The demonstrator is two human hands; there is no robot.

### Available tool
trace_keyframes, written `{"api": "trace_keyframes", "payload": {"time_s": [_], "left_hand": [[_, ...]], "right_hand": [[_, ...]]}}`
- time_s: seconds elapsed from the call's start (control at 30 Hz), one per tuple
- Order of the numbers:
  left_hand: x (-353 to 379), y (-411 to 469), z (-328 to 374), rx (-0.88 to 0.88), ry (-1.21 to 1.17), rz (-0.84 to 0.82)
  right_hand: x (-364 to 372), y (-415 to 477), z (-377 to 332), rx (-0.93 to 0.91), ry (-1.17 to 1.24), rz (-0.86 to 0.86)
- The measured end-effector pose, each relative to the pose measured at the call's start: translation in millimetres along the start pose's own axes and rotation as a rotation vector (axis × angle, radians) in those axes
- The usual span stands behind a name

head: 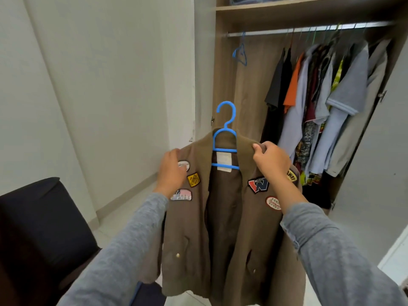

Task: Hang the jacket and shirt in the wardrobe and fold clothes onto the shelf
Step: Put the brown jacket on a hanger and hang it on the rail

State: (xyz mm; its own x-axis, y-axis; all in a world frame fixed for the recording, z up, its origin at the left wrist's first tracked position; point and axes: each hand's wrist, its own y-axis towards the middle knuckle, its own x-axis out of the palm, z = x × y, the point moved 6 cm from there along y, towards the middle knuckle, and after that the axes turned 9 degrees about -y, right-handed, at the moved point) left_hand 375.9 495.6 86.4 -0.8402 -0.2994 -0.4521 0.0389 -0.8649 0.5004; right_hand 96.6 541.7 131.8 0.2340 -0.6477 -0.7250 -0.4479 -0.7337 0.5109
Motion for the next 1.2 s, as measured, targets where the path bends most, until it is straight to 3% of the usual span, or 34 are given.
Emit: {"api": "trace_keyframes", "payload": {"time_s": [0.07,0.2,0.27,0.37,0.53,0.67,0.87,1.2], "left_hand": [[37,-19,15,-0.010,-0.121,-0.180],[124,-72,46,-0.053,-0.274,-0.718],[153,-97,69,-0.014,-0.413,-0.848],[179,-121,87,-0.004,-0.489,-0.788],[203,-126,89,-0.014,-0.238,-0.702],[211,-95,92,-0.057,-0.343,-0.453],[220,-43,72,-0.052,-0.363,-0.352],[278,43,64,0.004,-0.482,-0.437]], "right_hand": [[-1,2,6,0.104,-0.014,-0.037],[0,13,10,0.253,0.065,-0.153],[2,19,12,0.306,0.120,-0.214],[6,27,17,0.423,0.291,-0.261],[21,39,10,0.570,0.865,-0.376],[30,53,-5,0.532,1.092,-0.495],[53,78,0,0.456,0.973,-0.507],[89,164,28,0.344,0.937,-0.346]]}}
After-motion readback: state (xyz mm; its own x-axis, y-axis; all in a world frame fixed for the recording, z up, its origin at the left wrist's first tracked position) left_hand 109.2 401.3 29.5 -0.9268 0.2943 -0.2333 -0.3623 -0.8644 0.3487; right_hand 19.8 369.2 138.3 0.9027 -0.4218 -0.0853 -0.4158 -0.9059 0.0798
